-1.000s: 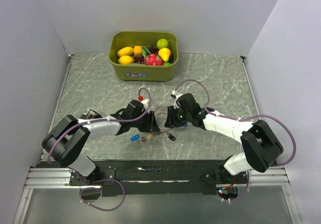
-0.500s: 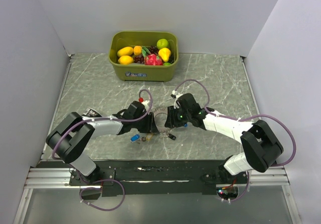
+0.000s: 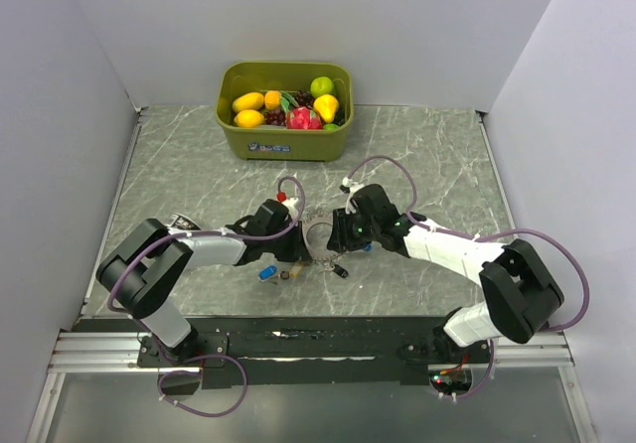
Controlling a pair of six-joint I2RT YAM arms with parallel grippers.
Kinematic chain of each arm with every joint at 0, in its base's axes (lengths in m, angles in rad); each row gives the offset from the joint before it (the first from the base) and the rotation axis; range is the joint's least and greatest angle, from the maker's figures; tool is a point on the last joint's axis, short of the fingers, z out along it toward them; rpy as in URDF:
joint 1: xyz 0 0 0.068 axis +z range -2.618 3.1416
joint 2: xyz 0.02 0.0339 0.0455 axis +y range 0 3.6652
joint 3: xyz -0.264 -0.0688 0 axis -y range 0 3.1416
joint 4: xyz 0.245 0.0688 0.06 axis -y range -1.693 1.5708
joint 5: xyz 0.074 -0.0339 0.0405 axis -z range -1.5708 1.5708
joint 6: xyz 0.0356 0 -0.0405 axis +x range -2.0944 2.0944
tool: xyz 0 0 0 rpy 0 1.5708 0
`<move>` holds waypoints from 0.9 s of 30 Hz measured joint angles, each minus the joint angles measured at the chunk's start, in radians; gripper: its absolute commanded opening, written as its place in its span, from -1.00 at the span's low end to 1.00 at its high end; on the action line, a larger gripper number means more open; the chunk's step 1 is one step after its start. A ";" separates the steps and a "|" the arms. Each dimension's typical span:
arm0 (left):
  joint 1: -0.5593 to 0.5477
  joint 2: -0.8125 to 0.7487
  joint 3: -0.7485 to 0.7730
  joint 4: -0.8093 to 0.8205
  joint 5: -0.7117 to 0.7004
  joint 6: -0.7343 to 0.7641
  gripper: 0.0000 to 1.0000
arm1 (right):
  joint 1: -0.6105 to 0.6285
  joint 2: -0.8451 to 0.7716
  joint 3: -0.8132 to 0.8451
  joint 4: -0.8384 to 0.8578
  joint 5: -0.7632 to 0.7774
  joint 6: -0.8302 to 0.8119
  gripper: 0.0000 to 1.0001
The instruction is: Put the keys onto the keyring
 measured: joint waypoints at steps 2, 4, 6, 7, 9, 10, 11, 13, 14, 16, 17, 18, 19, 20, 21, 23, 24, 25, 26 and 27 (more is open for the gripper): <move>-0.003 0.000 0.006 -0.006 -0.006 0.011 -0.98 | 0.000 -0.010 0.000 -0.004 0.005 0.000 -0.11; -0.006 -0.001 0.020 -0.028 -0.014 0.028 -0.98 | 0.000 -0.023 0.000 -0.006 0.008 -0.003 -0.08; -0.008 -0.012 0.039 -0.067 -0.033 0.051 -0.98 | -0.003 -0.041 0.000 -0.006 0.008 -0.008 0.19; -0.008 -0.022 0.049 -0.085 -0.039 0.066 -0.98 | -0.005 -0.048 0.000 -0.006 0.007 -0.011 0.27; -0.008 -0.051 0.080 -0.135 -0.061 0.098 -0.98 | -0.011 -0.069 0.000 -0.007 0.010 -0.018 0.43; -0.008 -0.064 0.093 -0.149 -0.068 0.108 -0.98 | -0.014 -0.081 0.000 -0.007 0.012 -0.021 0.48; -0.008 -0.080 0.111 -0.169 -0.077 0.125 -0.98 | -0.019 -0.098 0.000 -0.006 0.014 -0.025 0.51; -0.008 -0.109 0.146 -0.192 -0.086 0.153 -0.98 | -0.031 -0.137 0.000 -0.007 0.018 -0.037 0.64; -0.008 -0.119 0.160 -0.198 -0.087 0.164 -0.98 | -0.036 -0.156 0.000 -0.006 0.021 -0.041 0.68; -0.008 -0.140 0.196 -0.212 -0.090 0.192 -0.98 | -0.047 -0.201 0.000 -0.006 0.034 -0.053 0.82; -0.008 -0.148 0.208 -0.217 -0.090 0.204 -0.98 | -0.053 -0.221 0.000 -0.006 0.038 -0.061 0.86; -0.008 -0.156 0.216 -0.220 -0.090 0.211 -0.98 | -0.057 -0.237 0.000 -0.006 0.040 -0.067 0.98; -0.008 -0.163 0.224 -0.224 -0.091 0.224 -0.98 | -0.063 -0.254 0.000 -0.006 0.042 -0.074 0.99; -0.008 -0.171 0.232 -0.229 -0.090 0.233 -0.98 | -0.072 -0.271 -0.001 -0.006 0.040 -0.080 0.99; -0.008 -0.177 0.241 -0.236 -0.090 0.243 -0.98 | -0.083 -0.288 -0.001 -0.005 0.038 -0.087 0.99; -0.008 -0.189 0.259 -0.247 -0.089 0.262 -0.98 | -0.114 -0.329 -0.009 0.009 0.012 -0.098 0.99; -0.008 -0.195 0.272 -0.254 -0.087 0.276 -0.98 | -0.137 -0.352 -0.016 0.017 -0.008 -0.100 0.99; -0.008 -0.201 0.285 -0.261 -0.085 0.287 -0.98 | -0.160 -0.370 -0.022 0.027 -0.027 -0.101 0.99; -0.008 -0.209 0.298 -0.271 -0.083 0.302 -0.98 | -0.195 -0.395 -0.032 0.049 -0.069 -0.100 0.99; -0.008 -0.216 0.311 -0.279 -0.082 0.313 -0.98 | -0.232 -0.413 -0.043 0.072 -0.105 -0.100 0.99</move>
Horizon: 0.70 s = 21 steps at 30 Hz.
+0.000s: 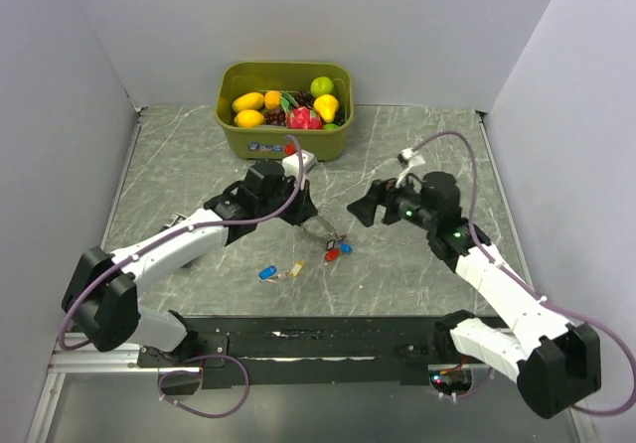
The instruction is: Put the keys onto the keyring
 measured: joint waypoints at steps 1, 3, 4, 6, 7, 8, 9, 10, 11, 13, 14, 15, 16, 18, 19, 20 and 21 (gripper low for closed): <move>0.000 -0.008 0.011 -0.009 0.000 0.011 -0.98 | -0.027 -0.011 -0.007 0.016 -0.029 0.000 0.99; 0.000 -0.030 0.029 -0.023 0.005 0.035 -0.98 | -0.080 -0.029 -0.017 0.047 -0.101 0.002 0.99; 0.000 -0.044 0.036 -0.028 0.011 0.048 -0.98 | -0.094 -0.032 -0.018 0.063 -0.135 -0.002 0.99; 0.000 -0.071 0.042 -0.033 0.030 0.071 -0.98 | -0.100 -0.032 -0.018 0.090 -0.198 -0.009 0.99; 0.000 -0.085 0.043 -0.036 0.039 0.079 -0.98 | -0.100 -0.032 -0.017 0.104 -0.240 -0.016 0.99; 0.000 -0.099 0.043 -0.040 0.050 0.092 -0.98 | -0.099 -0.032 -0.017 0.116 -0.270 -0.022 0.98; 0.000 -0.111 0.044 -0.046 0.061 0.101 -0.98 | -0.099 -0.032 -0.017 0.130 -0.307 -0.026 0.97; 0.000 -0.120 0.045 -0.050 0.071 0.108 -0.98 | -0.099 -0.034 -0.017 0.143 -0.341 -0.029 0.96; 0.000 -0.129 0.045 -0.055 0.084 0.119 -0.98 | -0.100 -0.036 -0.017 0.158 -0.373 -0.031 0.95; 0.000 -0.141 0.045 -0.063 0.109 0.131 -0.98 | -0.099 -0.043 -0.017 0.182 -0.430 -0.035 0.92; 0.000 -0.144 0.047 -0.070 0.122 0.138 -0.98 | -0.099 -0.047 -0.017 0.196 -0.457 -0.037 0.88; 0.000 -0.146 0.050 -0.077 0.141 0.145 -0.98 | -0.099 -0.050 -0.017 0.209 -0.481 -0.039 0.86; 0.000 -0.147 0.054 -0.079 0.163 0.150 -0.98 | -0.100 -0.053 -0.017 0.222 -0.510 -0.043 0.83; 0.000 -0.148 0.062 -0.081 0.200 0.156 -0.98 | -0.099 -0.053 -0.017 0.246 -0.555 -0.047 0.74; 0.000 -0.150 0.066 -0.083 0.223 0.162 -0.98 | -0.100 -0.052 -0.017 0.257 -0.579 -0.046 0.70; 0.000 -0.153 0.071 -0.084 0.245 0.164 -0.98 | -0.099 -0.052 -0.017 0.273 -0.608 -0.045 0.59; 0.000 -0.157 0.073 -0.085 0.262 0.169 -0.98 | -0.099 -0.051 -0.017 0.286 -0.625 -0.042 0.53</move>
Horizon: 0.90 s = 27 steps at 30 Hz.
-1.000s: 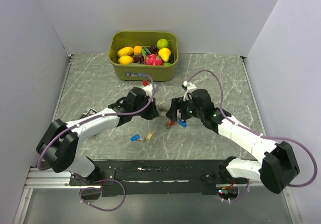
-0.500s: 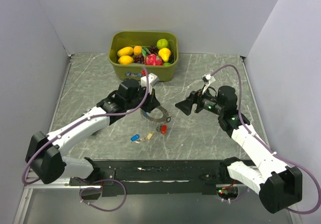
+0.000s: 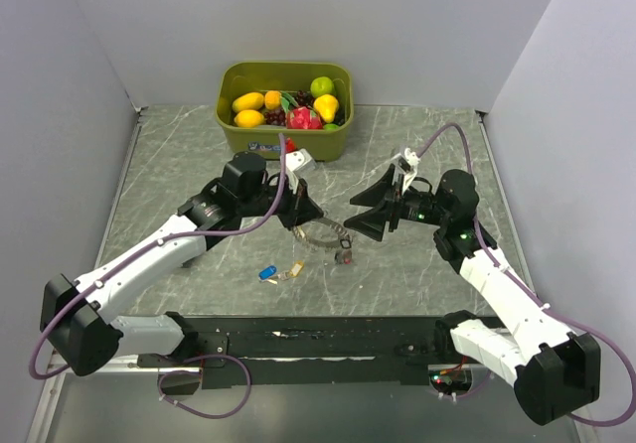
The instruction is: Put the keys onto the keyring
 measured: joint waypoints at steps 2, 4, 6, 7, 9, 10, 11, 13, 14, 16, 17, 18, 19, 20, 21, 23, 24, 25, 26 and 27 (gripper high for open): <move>0.000 -0.011 0.002 0.000 0.040 0.003 -0.98 | 0.000 0.003 0.000 0.035 -0.047 0.010 0.36; 0.000 -0.023 0.002 0.001 0.079 0.003 -0.98 | 0.000 0.007 0.000 0.064 -0.078 0.023 0.30; 0.000 -0.029 0.002 0.001 0.115 0.002 -0.98 | 0.000 0.014 0.000 0.084 -0.102 0.032 0.30; 0.000 -0.029 0.003 0.001 0.132 0.002 -0.98 | 0.000 0.018 0.000 0.087 -0.110 0.034 0.30; 0.000 -0.029 0.005 0.001 0.159 0.002 -0.98 | 0.000 0.027 0.000 0.092 -0.124 0.039 0.29; 0.000 -0.029 0.005 0.001 0.172 0.002 -0.98 | 0.000 0.034 0.000 0.100 -0.131 0.044 0.29; 0.000 -0.029 0.005 0.003 0.185 0.002 -0.98 | 0.000 0.039 0.000 0.108 -0.137 0.049 0.27; 0.000 -0.029 0.005 0.007 0.206 0.001 -0.98 | 0.000 0.053 -0.001 0.132 -0.156 0.064 0.25; 0.000 -0.029 0.005 0.009 0.214 0.000 -0.98 | 0.001 0.061 -0.001 0.145 -0.163 0.072 0.25; 0.000 -0.029 0.006 0.012 0.231 -0.002 -0.98 | 0.008 0.078 -0.002 0.174 -0.178 0.095 0.24; 0.000 -0.028 0.007 0.012 0.237 -0.002 -0.98 | 0.011 0.085 -0.002 0.187 -0.183 0.102 0.23; 0.000 -0.028 0.008 0.015 0.243 -0.002 -0.98 | 0.019 0.094 -0.002 0.200 -0.187 0.110 0.23; 0.000 -0.027 0.011 0.015 0.247 -0.002 -0.98 | 0.030 0.102 -0.002 0.208 -0.192 0.114 0.20; -0.001 -0.026 0.013 0.016 0.251 -0.002 -0.98 | 0.043 0.111 -0.002 0.211 -0.197 0.117 0.18; -0.001 -0.025 0.016 0.016 0.254 -0.002 -0.98 | 0.054 0.118 -0.002 0.212 -0.200 0.117 0.15; -0.002 -0.021 0.022 0.015 0.259 -0.002 -0.98 | 0.076 0.136 -0.002 0.212 -0.205 0.116 0.07; -0.002 -0.021 0.022 0.015 0.262 -0.002 -0.98 | 0.082 0.143 -0.002 0.212 -0.205 0.114 0.05; -0.002 -0.019 0.022 0.015 0.264 -0.002 -0.98 | 0.086 0.150 -0.002 0.212 -0.206 0.114 0.05; -0.003 -0.019 0.022 0.016 0.264 -0.002 -0.98 | 0.089 0.155 -0.002 0.209 -0.205 0.114 0.05; -0.004 -0.019 0.022 0.015 0.266 -0.002 -0.98 | 0.089 0.158 -0.002 0.209 -0.204 0.113 0.05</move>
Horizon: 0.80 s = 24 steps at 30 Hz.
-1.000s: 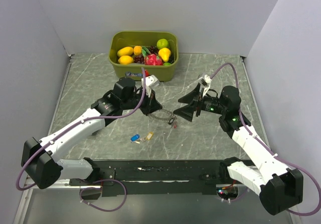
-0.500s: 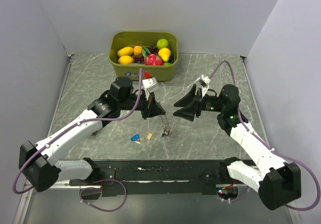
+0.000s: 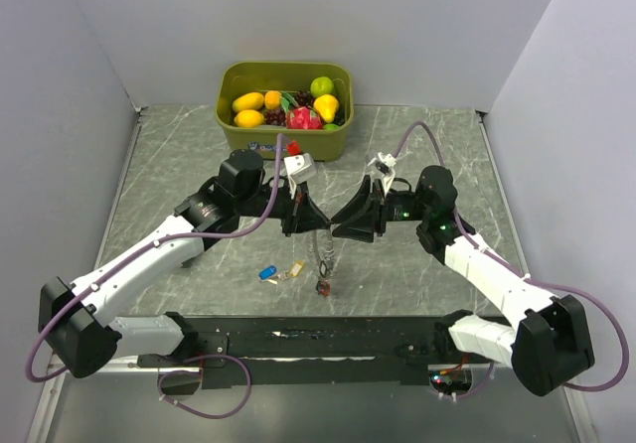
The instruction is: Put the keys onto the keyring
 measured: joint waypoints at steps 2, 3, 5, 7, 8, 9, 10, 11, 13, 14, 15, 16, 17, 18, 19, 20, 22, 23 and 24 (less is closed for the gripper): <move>-0.002 0.000 0.000 0.001 0.002 0.000 -0.98 | 0.000 0.001 0.000 0.000 0.001 0.000 0.03; -0.002 0.000 0.000 0.001 0.005 0.000 -0.98 | 0.000 0.001 0.000 0.002 0.001 0.000 0.01; -0.003 0.000 0.000 0.001 0.007 0.000 -0.98 | 0.000 0.001 0.000 0.006 0.001 0.005 -0.06; -0.003 0.000 0.000 0.005 0.008 -0.001 -0.98 | 0.000 0.005 0.000 0.015 -0.001 0.013 -0.19; -0.004 0.000 0.000 0.010 0.008 -0.004 -0.98 | 0.000 0.009 0.000 0.024 -0.003 0.019 -0.27; -0.005 0.000 0.000 0.013 0.008 -0.005 -0.98 | 0.000 0.014 0.000 0.031 -0.004 0.023 -0.41; -0.005 0.000 0.000 0.018 0.008 -0.006 -0.98 | 0.002 0.021 0.000 0.039 -0.006 0.028 -0.58; -0.005 0.000 0.000 0.023 0.008 -0.006 -0.98 | 0.005 0.027 0.000 0.042 -0.008 0.033 -0.70; -0.003 0.000 0.000 0.020 0.003 -0.006 -0.98 | 0.006 0.039 0.001 0.044 -0.022 0.039 -1.00; -0.002 0.002 0.000 0.013 0.003 -0.006 -0.98 | 0.007 0.041 0.002 0.042 -0.024 0.039 -1.00; -0.002 0.004 0.000 0.012 0.005 -0.007 -0.98 | 0.006 0.041 0.002 0.037 -0.021 0.037 -1.00; -0.002 0.005 0.000 0.012 0.007 -0.008 -0.98 | 0.006 0.043 0.002 0.033 -0.022 0.036 -1.00; -0.002 0.005 0.000 0.010 0.007 -0.008 -0.98 | 0.006 0.044 0.002 0.032 -0.023 0.037 -1.00; -0.002 0.005 0.000 0.010 0.007 -0.008 -0.98 | 0.006 0.044 0.002 0.031 -0.023 0.037 -1.00; -0.002 0.005 0.000 0.010 0.006 -0.011 -0.98 | 0.006 0.044 0.002 0.030 -0.023 0.037 -1.00; -0.002 0.005 0.000 0.009 0.006 -0.011 -0.98 | 0.006 0.044 0.002 0.030 -0.023 0.037 -1.00; -0.002 0.004 0.000 0.010 0.002 -0.014 -0.96 | 0.006 0.044 0.002 0.031 -0.021 0.037 -1.00; -0.002 0.004 0.000 0.010 -0.002 -0.015 -0.88 | 0.006 0.044 0.002 0.030 -0.019 0.037 -1.00; -0.002 0.003 0.000 0.010 -0.006 -0.015 -0.63 | 0.006 0.044 0.002 0.030 -0.016 0.037 -1.00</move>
